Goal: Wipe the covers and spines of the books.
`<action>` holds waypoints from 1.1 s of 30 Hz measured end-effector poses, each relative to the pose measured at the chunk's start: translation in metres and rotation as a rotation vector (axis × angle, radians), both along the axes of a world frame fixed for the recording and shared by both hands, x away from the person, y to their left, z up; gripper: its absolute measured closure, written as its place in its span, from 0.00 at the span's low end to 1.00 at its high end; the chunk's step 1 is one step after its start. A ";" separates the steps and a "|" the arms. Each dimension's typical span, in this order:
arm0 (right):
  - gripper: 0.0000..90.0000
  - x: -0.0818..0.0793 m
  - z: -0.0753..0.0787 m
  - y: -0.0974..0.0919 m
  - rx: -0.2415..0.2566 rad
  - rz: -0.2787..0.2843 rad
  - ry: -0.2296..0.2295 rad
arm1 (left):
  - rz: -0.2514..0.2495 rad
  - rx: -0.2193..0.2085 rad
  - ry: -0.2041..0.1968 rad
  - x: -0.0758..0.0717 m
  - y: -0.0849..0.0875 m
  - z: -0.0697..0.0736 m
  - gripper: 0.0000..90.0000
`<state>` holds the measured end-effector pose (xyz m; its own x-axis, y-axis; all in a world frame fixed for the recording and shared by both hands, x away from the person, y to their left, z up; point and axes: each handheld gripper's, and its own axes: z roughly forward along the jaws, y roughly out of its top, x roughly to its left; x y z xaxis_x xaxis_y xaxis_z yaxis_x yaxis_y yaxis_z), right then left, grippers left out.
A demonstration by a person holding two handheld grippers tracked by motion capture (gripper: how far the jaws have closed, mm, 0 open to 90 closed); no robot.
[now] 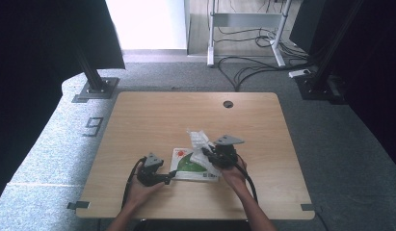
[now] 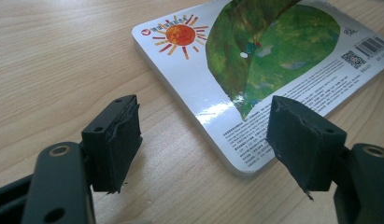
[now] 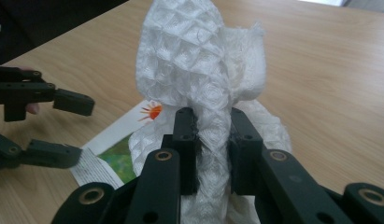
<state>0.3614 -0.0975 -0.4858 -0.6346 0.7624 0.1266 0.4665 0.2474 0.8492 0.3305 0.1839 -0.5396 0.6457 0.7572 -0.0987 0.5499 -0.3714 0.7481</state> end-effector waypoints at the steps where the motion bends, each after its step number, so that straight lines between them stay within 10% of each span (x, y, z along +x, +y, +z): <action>1: 0.83 0.001 -0.002 0.007 -0.010 0.007 0.003 | 0.000 0.003 0.000 0.000 -0.001 0.000 0.29; 18: 0.82 0.033 -0.046 0.100 -0.136 0.082 0.068 | 0.011 0.025 0.006 0.001 -0.008 -0.004 0.31; 33: 0.80 0.034 -0.049 0.052 -0.182 -0.065 0.028 | 0.008 0.038 -0.005 -0.001 -0.009 -0.003 0.33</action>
